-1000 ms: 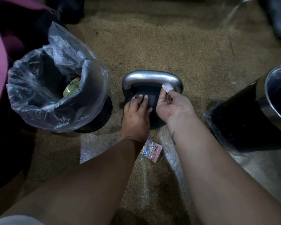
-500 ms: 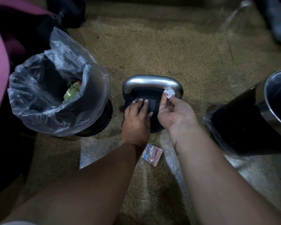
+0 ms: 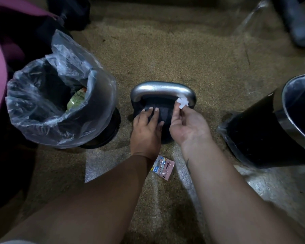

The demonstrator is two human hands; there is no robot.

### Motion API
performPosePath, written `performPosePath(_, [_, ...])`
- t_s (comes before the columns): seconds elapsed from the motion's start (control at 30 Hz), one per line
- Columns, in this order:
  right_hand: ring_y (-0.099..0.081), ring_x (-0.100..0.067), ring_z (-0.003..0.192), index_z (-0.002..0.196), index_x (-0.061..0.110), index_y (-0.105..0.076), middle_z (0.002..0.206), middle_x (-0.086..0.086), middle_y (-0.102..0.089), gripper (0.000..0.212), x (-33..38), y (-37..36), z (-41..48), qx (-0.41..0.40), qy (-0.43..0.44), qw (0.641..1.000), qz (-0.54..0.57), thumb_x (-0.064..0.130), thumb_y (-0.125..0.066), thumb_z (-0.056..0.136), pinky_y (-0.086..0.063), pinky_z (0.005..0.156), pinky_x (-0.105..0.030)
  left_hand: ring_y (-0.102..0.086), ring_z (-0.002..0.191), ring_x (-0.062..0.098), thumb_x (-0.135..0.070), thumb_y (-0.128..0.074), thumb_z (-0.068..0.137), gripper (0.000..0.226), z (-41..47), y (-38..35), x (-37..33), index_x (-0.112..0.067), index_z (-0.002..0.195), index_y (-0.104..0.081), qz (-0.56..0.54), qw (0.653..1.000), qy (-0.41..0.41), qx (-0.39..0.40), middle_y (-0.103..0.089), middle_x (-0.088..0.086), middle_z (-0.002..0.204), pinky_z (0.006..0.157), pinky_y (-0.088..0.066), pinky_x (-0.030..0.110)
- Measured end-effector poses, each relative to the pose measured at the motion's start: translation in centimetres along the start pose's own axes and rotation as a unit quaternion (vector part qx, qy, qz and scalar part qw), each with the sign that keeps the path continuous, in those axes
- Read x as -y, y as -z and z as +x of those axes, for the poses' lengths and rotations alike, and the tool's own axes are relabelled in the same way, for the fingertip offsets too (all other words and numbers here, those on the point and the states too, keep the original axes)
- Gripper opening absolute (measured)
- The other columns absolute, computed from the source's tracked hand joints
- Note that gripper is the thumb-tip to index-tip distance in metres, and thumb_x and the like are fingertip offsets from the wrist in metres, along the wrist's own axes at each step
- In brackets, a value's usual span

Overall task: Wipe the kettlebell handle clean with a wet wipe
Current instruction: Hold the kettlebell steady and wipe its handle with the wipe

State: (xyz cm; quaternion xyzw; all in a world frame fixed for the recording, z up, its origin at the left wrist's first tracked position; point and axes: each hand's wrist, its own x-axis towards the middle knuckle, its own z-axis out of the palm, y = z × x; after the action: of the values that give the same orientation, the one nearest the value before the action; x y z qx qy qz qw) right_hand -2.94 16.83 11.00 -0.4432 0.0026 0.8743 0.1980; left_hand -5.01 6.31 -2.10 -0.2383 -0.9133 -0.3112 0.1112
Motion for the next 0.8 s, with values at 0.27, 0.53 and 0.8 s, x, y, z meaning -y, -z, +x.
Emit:
performPosePath(0.27, [-0.060,-0.020,0.117,0.125,-0.009,-0.055,0.117,-0.016,-0.064,0.030,-0.3,-0.3,-0.2,-0.002,-0.002,1.000,-0.003,-0.003,-0.050,0.096,-0.048,0.095,-0.020,-0.049,0.121,0.035,-0.027,-0.063,0.095,0.042,0.0,0.1,-0.1,-0.009,0.133,-0.059,0.003,1.000,0.001,-0.002,-0.056,0.014,0.135,0.101,-0.044,0.040])
performPosePath(0.53, [-0.061,-0.015,0.115,0.122,-0.003,-0.057,0.105,-0.009,-0.065,0.026,-0.3,-0.4,-0.3,-0.001,-0.012,1.000,-0.008,0.000,-0.048,0.098,-0.044,0.089,-0.015,-0.049,0.120,0.035,-0.027,-0.061,0.096,0.041,0.0,0.0,0.0,-0.008,0.133,-0.060,0.011,1.000,-0.007,-0.008,-0.056,0.015,0.134,0.103,-0.040,0.038])
performPosePath(0.8, [-0.062,-0.020,0.114,0.124,-0.006,-0.057,0.121,-0.015,-0.064,0.030,0.2,-0.1,1.0,-0.007,0.002,1.000,-0.016,-0.003,-0.052,0.094,-0.052,0.080,-0.016,-0.049,0.119,0.036,-0.025,-0.062,0.095,0.042,-0.1,-0.1,0.1,-0.007,0.133,-0.060,0.014,1.000,-0.011,-0.009,-0.056,0.016,0.133,0.103,-0.041,0.040])
